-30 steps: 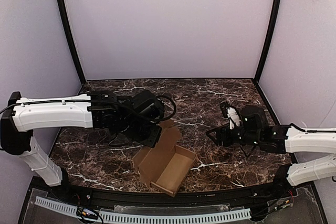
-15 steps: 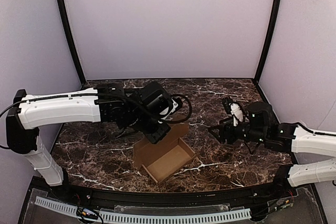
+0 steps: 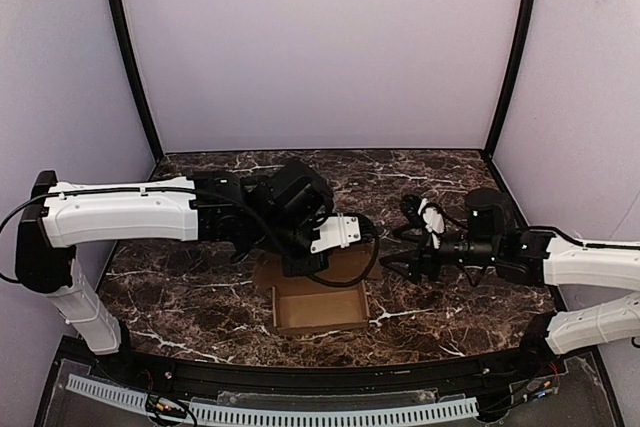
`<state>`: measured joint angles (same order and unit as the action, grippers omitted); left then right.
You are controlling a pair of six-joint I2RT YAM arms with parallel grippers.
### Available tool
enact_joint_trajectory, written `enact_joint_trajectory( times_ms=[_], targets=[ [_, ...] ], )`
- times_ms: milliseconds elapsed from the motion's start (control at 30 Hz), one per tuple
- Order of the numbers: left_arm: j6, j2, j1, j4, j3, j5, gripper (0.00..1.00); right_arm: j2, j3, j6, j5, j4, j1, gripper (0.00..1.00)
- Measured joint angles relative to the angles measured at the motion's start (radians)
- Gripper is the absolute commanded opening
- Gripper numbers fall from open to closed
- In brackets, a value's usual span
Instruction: Fold the paper box
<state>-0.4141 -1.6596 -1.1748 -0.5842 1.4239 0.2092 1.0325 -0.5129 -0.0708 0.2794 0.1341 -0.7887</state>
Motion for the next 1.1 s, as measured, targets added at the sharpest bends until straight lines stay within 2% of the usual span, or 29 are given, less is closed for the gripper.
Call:
enact_joint_trajectory(
  times_ms=[133,367,733,933,1100],
  targets=[
    [-0.092,-0.008,0.012,0.011,0.000,-0.052,0.00,0.035,0.002,-0.050,0.092,0.033,0.003,0.69],
    [-0.170,-0.043,0.021,0.011,0.002,-0.086,0.00,0.055,0.031,-0.085,0.175,0.097,0.003,0.64],
    [-0.181,-0.051,0.026,0.010,0.013,-0.101,0.00,0.118,0.115,-0.080,0.177,0.168,0.004,0.60],
    [-0.180,-0.051,0.027,0.006,0.030,-0.116,0.00,0.118,0.126,-0.079,0.171,0.198,0.004,0.54],
    [-0.175,-0.049,0.027,0.006,0.036,-0.131,0.01,0.127,0.126,-0.089,0.158,0.222,0.004,0.43]
  ],
)
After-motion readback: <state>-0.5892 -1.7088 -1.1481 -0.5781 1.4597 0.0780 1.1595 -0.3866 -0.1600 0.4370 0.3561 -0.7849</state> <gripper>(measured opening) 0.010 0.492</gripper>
